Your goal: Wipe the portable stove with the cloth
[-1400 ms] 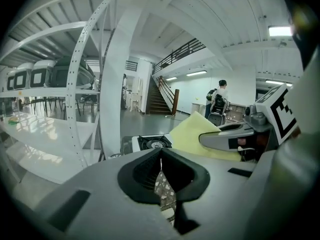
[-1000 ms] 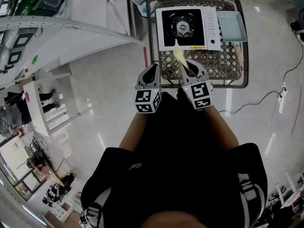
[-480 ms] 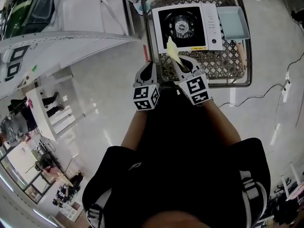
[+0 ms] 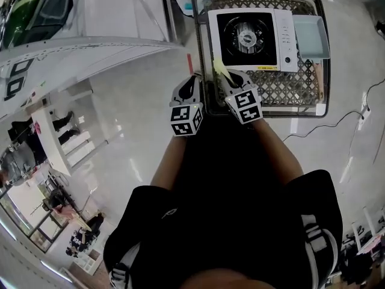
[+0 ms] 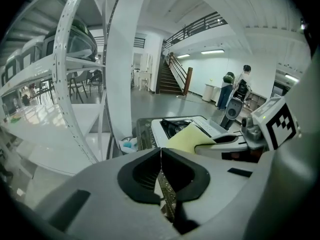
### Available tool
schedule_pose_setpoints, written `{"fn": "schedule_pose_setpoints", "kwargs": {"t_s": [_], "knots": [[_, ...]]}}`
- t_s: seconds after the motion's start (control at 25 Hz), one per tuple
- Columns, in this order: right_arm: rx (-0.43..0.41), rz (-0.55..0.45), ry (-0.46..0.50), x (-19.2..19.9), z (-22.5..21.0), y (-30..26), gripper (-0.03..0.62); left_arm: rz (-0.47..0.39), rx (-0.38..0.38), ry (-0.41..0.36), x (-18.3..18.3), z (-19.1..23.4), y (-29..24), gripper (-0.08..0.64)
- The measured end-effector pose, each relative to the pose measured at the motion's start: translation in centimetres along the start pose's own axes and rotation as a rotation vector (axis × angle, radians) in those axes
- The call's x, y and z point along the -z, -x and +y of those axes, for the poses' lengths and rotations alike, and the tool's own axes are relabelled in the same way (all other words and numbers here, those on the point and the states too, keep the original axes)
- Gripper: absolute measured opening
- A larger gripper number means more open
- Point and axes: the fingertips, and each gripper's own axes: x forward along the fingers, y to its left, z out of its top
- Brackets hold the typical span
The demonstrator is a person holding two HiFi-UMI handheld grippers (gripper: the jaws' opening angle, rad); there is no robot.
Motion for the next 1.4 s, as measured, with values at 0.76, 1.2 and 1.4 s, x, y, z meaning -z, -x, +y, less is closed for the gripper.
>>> {"fn": "schedule_pose_setpoints", "kwargs": {"t_s": [0.76, 1.2, 1.4], "knots": [[0.162, 0.189, 0.154, 4.5, -3.3, -3.7, 0.012, 0.068, 0.034, -0.007, 1.8, 0.3, -3.2, 0.021], [0.208, 0.159, 0.137, 5.1, -5.1, -1.9, 0.012, 0.077, 0.06, -0.03, 2.1, -2.1, -3.7, 0.021], [0.256, 0.143, 0.127, 5.3, -6.5, -0.9, 0.012, 0.084, 0.077, -0.039, 2.5, -3.1, -3.8, 0.021]]}}
